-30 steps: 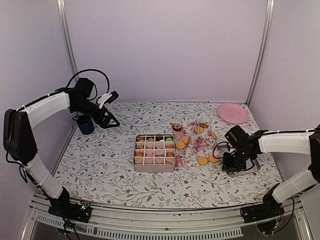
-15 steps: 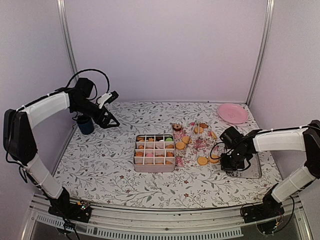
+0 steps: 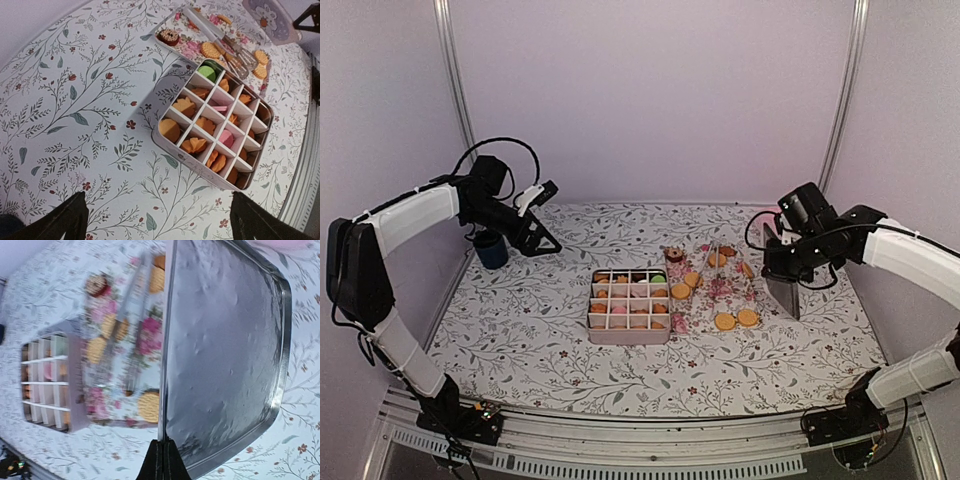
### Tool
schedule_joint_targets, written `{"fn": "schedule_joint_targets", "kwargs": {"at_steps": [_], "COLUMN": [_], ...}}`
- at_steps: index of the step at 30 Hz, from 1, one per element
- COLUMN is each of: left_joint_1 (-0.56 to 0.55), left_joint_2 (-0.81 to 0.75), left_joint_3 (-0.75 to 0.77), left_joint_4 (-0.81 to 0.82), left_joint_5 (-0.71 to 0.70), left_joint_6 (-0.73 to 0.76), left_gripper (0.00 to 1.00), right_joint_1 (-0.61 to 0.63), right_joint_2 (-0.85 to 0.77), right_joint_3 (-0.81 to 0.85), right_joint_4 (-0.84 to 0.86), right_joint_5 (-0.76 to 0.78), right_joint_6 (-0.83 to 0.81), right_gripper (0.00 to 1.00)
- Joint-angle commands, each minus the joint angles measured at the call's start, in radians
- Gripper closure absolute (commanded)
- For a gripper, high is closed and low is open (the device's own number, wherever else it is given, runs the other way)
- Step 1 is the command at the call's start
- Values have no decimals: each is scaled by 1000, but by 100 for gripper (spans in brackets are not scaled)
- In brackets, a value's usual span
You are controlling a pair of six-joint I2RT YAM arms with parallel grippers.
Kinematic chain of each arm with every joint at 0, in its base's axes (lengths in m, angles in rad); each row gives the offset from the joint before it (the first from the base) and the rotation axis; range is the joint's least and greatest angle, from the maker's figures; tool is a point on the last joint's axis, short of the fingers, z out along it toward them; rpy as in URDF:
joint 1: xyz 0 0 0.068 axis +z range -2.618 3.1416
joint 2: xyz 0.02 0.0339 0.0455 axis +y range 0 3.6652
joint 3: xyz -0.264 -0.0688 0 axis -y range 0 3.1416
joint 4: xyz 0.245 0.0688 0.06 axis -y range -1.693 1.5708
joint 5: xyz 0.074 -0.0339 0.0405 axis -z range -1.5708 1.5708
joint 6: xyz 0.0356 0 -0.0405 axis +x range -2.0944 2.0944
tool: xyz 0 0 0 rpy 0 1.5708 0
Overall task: Pack the cookies
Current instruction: Pick up the box lid from the center of the board, then pass from the right arm to the left
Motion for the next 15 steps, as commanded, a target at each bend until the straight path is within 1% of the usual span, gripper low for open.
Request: {"fn": "schedule_joint_targets", "kwargs": {"at_steps": [1, 3, 6, 8, 9, 10, 12, 15], "left_joint_1": [-10, -10, -10, -10, -10, -10, -11, -9], "left_joint_2": [-17, -21, -36, -48, -52, -56, -66, -78], "left_joint_3": [-7, -4, -6, -6, -5, -4, -2, 0], "left_joint_4": [9, 11, 32, 48, 56, 65, 85, 140], "left_joint_5": [87, 120, 181, 232, 256, 278, 335, 390], "left_joint_6": [-11, -18, -39, -62, -75, -89, -119, -184], "left_gripper": [1, 1, 1, 1, 1, 1, 1, 1], "right_joint_1": [2, 2, 2, 2, 2, 2, 6, 23], "right_joint_2": [-13, 12, 35, 58, 74, 94, 137, 221], "right_joint_3": [241, 341, 400, 397, 379, 361, 328, 327], "right_joint_4": [61, 117, 328, 525, 650, 775, 1042, 1403], "right_joint_5": [-204, -311, -529, -693, -800, -866, -970, -1068], "right_joint_6": [-59, -67, -46, -3, 30, 63, 178, 352], "right_gripper": [100, 100, 100, 100, 100, 100, 100, 100]}}
